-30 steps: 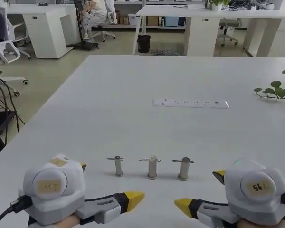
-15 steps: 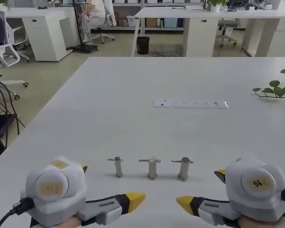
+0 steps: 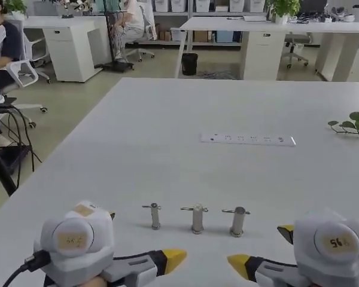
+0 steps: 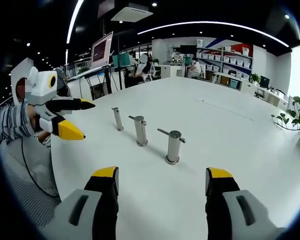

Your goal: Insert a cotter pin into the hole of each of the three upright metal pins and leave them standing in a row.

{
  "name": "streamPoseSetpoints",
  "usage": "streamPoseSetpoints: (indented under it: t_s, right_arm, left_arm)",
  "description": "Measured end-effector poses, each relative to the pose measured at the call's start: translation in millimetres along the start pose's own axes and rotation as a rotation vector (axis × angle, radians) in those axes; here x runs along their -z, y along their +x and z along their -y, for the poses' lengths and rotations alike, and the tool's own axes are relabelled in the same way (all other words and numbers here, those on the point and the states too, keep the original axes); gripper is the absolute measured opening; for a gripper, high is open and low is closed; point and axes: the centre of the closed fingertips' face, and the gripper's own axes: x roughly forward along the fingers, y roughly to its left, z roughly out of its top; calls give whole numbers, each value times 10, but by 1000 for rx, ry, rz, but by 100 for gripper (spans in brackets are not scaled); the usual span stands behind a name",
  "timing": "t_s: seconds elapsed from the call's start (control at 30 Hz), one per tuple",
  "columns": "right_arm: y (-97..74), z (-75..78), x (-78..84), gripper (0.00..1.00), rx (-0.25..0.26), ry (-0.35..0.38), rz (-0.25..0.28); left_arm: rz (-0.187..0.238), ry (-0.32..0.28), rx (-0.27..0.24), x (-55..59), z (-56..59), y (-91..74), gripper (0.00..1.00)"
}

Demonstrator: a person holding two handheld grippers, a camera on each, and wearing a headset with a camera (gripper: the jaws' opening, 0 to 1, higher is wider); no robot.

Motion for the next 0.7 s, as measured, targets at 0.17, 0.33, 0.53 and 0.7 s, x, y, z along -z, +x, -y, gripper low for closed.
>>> streamPoseSetpoints:
  t_s: [0.17,0.33,0.53,0.7]
  right_arm:
    - [-8,30,-3,68,11,3,5]
    - [-12,34,2,68,12,0,3]
    - [-12,30,4,68,11,1,2]
    - [-11,41,1,68,15,3,1]
  left_arm:
    - [7,4,4,-21,20,0,98]
    - [6,4,5,-15,27,-2,98]
    - [3,6,7,-10,39,-1,98]
    - [3,4,9,-9,43,1,98]
